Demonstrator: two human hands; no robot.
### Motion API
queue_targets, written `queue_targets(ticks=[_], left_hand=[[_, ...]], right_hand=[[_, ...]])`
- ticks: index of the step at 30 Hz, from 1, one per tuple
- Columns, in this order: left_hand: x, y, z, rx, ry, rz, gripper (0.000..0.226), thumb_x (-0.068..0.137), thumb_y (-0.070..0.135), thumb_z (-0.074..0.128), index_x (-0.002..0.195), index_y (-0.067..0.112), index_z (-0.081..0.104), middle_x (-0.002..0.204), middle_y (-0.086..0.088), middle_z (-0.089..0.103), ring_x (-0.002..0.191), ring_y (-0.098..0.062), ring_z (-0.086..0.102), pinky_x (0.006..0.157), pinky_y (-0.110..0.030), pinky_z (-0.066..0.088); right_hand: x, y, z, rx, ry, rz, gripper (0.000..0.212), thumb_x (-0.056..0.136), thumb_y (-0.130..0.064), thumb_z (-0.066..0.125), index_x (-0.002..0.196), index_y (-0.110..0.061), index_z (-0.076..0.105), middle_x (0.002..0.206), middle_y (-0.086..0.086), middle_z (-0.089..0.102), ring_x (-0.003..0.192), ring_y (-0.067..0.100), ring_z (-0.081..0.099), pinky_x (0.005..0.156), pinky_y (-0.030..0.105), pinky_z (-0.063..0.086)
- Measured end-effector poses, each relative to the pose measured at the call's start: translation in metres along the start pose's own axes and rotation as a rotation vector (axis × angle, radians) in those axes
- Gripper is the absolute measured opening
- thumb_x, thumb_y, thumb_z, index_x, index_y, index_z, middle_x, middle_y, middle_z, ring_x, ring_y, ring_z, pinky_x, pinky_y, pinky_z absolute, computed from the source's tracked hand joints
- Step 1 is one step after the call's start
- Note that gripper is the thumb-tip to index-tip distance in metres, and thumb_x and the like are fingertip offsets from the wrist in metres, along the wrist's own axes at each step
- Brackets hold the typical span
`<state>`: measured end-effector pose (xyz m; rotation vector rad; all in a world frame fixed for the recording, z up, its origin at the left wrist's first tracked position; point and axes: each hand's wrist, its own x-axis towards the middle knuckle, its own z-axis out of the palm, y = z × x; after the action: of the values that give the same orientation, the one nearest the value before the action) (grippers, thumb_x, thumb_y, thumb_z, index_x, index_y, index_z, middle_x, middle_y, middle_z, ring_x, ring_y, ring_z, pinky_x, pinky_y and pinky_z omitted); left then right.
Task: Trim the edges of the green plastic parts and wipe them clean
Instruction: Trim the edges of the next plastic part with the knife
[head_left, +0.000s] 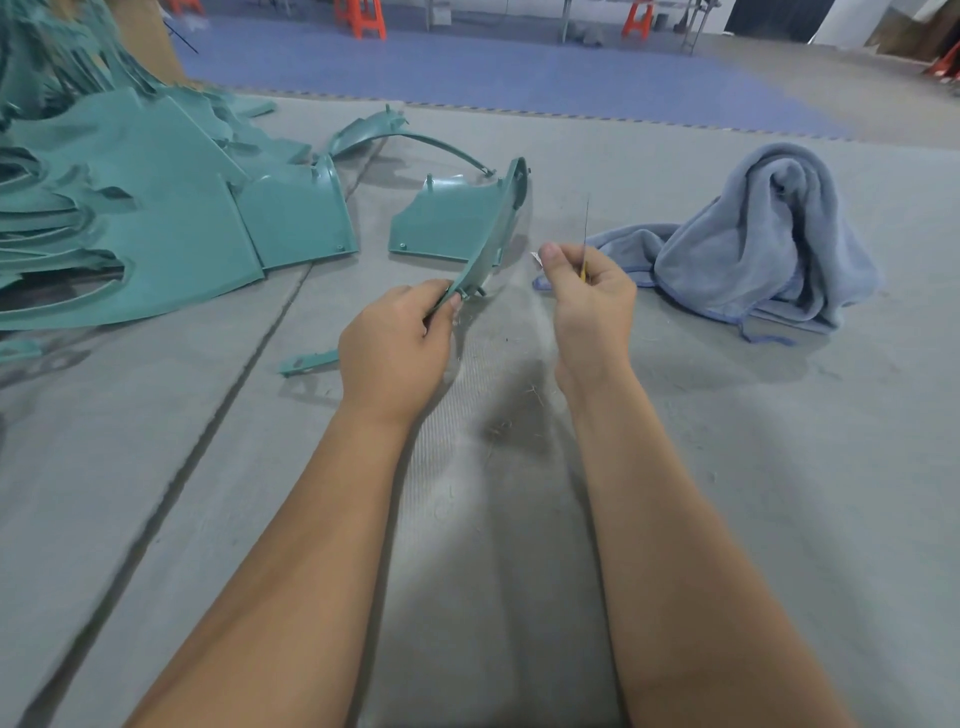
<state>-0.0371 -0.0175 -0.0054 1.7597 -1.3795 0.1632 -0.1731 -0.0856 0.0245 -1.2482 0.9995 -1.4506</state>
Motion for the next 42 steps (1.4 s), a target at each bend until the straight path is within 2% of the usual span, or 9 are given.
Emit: queue_targets(ticks=[4, 6, 9, 13, 17, 24, 33, 36, 42], left_hand=[[0.0, 0.0, -0.002, -0.025, 0.008, -0.01, 0.031, 0.096, 0.038, 0.042, 0.097, 0.023, 0.069, 0.072, 0.003, 0.061, 0.067, -0.019, 0.053, 0.055, -0.035, 0.041], [0.0, 0.0, -0.003, -0.023, 0.006, -0.013, 0.032, 0.096, 0.04, 0.041, 0.097, 0.024, 0.069, 0.071, 0.005, 0.06, 0.066, -0.016, 0.05, 0.053, -0.032, 0.036], [0.0, 0.001, -0.004, -0.029, 0.01, -0.027, 0.031, 0.097, 0.041, 0.042, 0.098, 0.026, 0.069, 0.074, 0.006, 0.063, 0.067, -0.014, 0.049, 0.055, -0.03, 0.032], [-0.001, 0.003, -0.007, -0.062, 0.016, 0.004, 0.032, 0.096, 0.04, 0.043, 0.095, 0.022, 0.07, 0.066, 0.007, 0.057, 0.065, -0.018, 0.052, 0.055, -0.032, 0.038], [-0.003, 0.006, -0.007, -0.088, 0.012, 0.032, 0.029, 0.095, 0.039, 0.047, 0.094, 0.023, 0.071, 0.061, 0.01, 0.048, 0.062, -0.014, 0.048, 0.055, -0.028, 0.032], [-0.002, 0.006, -0.007, -0.124, -0.015, 0.013, 0.03, 0.096, 0.041, 0.045, 0.093, 0.024, 0.07, 0.059, 0.008, 0.05, 0.063, -0.015, 0.051, 0.056, -0.033, 0.039], [-0.002, 0.007, -0.007, -0.119, -0.001, 0.016, 0.032, 0.095, 0.04, 0.046, 0.084, 0.019, 0.067, 0.057, 0.003, 0.052, 0.058, -0.017, 0.05, 0.054, -0.037, 0.042], [-0.002, 0.008, -0.006, -0.111, 0.006, -0.005, 0.034, 0.093, 0.042, 0.045, 0.083, 0.017, 0.066, 0.055, 0.003, 0.049, 0.056, -0.017, 0.048, 0.053, -0.036, 0.042], [-0.002, 0.008, -0.005, -0.105, 0.003, -0.033, 0.036, 0.092, 0.043, 0.045, 0.083, 0.015, 0.065, 0.054, 0.004, 0.05, 0.059, -0.016, 0.047, 0.052, -0.032, 0.037]], right_hand=[[0.003, -0.005, 0.001, -0.014, -0.107, 0.142, 0.013, 0.092, -0.027, 0.062, 0.098, -0.022, 0.051, 0.079, -0.005, 0.051, 0.065, 0.005, 0.045, 0.062, 0.019, 0.036], [0.003, -0.007, 0.004, 0.002, -0.162, 0.15, 0.009, 0.095, -0.019, 0.051, 0.092, -0.02, 0.043, 0.079, -0.001, 0.043, 0.062, 0.007, 0.035, 0.059, 0.022, 0.029], [-0.001, -0.01, 0.006, -0.017, -0.215, 0.098, 0.014, 0.099, -0.014, 0.043, 0.086, -0.018, 0.043, 0.077, 0.0, 0.046, 0.059, 0.008, 0.035, 0.053, 0.02, 0.031], [-0.002, -0.014, 0.002, 0.031, -0.173, 0.023, 0.022, 0.102, -0.018, 0.046, 0.081, -0.016, 0.052, 0.07, -0.001, 0.051, 0.052, 0.009, 0.038, 0.046, 0.016, 0.033], [-0.002, -0.017, -0.004, 0.065, -0.216, -0.044, 0.029, 0.103, -0.025, 0.046, 0.08, -0.014, 0.06, 0.06, 0.0, 0.049, 0.048, 0.009, 0.037, 0.045, 0.017, 0.032], [0.0, -0.015, 0.001, 0.004, -0.271, -0.042, 0.036, 0.102, -0.026, 0.05, 0.068, -0.015, 0.044, 0.055, 0.0, 0.042, 0.05, 0.008, 0.038, 0.047, 0.017, 0.031], [0.001, -0.012, 0.008, -0.062, -0.285, -0.037, 0.044, 0.099, -0.025, 0.056, 0.059, -0.014, 0.042, 0.049, -0.004, 0.036, 0.046, 0.008, 0.031, 0.045, 0.017, 0.027], [0.001, -0.014, 0.008, -0.14, -0.266, -0.063, 0.047, 0.097, -0.025, 0.058, 0.054, -0.018, 0.042, 0.053, -0.001, 0.034, 0.052, 0.013, 0.028, 0.05, 0.024, 0.026], [-0.005, -0.016, 0.007, -0.323, -0.275, -0.163, 0.047, 0.096, -0.023, 0.058, 0.066, 0.01, 0.042, 0.061, 0.008, 0.031, 0.058, 0.017, 0.027, 0.056, 0.03, 0.021]])
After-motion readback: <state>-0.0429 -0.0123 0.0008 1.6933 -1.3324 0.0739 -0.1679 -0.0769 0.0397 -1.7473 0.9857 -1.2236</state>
